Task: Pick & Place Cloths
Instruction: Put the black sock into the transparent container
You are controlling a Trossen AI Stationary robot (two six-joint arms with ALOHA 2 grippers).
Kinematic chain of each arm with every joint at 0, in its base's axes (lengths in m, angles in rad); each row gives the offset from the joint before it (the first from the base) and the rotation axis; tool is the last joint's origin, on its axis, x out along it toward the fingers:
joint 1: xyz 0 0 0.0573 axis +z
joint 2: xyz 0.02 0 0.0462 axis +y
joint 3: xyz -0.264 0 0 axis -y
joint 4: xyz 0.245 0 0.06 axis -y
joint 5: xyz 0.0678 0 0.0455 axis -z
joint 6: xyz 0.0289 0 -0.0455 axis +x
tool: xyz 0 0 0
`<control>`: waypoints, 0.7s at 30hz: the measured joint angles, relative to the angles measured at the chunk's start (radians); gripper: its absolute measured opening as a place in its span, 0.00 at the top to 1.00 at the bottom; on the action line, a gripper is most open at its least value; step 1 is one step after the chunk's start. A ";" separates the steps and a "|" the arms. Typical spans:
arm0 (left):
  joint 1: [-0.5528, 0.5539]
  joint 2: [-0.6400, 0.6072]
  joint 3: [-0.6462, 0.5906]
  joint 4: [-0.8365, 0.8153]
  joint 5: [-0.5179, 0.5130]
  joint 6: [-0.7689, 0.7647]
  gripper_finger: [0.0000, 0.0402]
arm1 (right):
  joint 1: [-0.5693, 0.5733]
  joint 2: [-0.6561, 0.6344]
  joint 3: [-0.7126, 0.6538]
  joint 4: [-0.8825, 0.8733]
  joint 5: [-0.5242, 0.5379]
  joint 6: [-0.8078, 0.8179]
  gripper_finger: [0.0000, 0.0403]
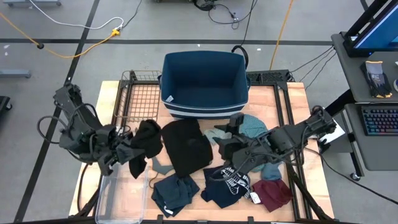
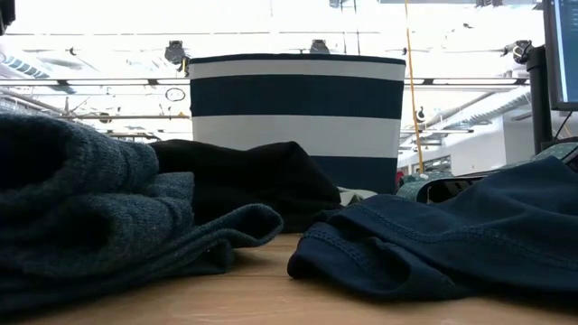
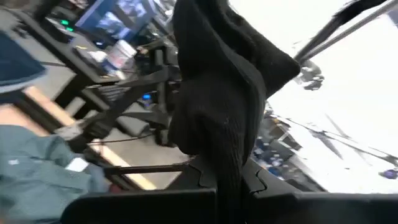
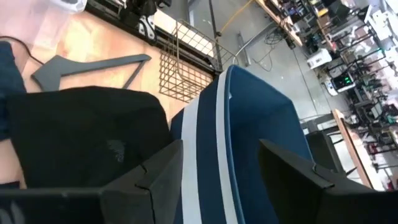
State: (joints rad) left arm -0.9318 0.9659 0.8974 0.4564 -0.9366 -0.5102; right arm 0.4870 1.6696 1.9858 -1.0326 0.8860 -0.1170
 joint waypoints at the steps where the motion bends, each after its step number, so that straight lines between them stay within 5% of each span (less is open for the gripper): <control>1: 0.000 0.002 0.000 -0.018 -0.019 -0.017 1.00 | 0.001 -0.003 0.000 -0.009 -0.001 0.010 0.51; 12: -0.063 0.003 0.000 -0.490 -0.094 -0.705 1.00 | 0.037 -0.025 0.000 -0.123 -0.005 0.059 0.51; 21: -0.140 0.001 0.000 -0.848 0.172 -1.344 1.00 | 0.058 -0.029 0.000 -0.163 -0.005 0.093 0.51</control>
State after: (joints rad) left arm -1.0715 0.9668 0.8974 -0.3918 -0.7650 -1.8538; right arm 0.5453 1.6405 1.9862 -1.1956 0.8812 -0.0243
